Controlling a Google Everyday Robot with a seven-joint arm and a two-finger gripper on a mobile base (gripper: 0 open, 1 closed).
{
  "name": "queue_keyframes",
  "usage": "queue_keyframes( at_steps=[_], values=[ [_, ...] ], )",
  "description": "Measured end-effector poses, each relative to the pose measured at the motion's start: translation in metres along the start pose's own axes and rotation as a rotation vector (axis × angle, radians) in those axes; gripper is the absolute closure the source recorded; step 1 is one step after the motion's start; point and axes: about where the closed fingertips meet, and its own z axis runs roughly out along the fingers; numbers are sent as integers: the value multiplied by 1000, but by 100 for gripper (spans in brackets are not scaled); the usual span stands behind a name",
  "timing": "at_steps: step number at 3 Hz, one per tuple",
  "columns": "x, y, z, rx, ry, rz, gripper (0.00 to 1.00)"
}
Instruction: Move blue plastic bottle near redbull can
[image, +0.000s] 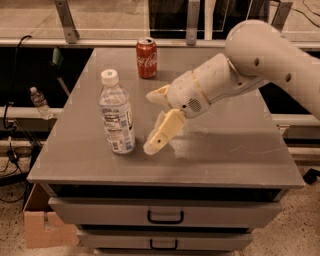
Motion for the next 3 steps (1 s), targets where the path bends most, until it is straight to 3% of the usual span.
queue_keyframes(
  at_steps=[2,3],
  values=[
    [-17,13,38,-74,-145,-9,0],
    [-25,15,48,-93,-175,-26,17]
  ],
)
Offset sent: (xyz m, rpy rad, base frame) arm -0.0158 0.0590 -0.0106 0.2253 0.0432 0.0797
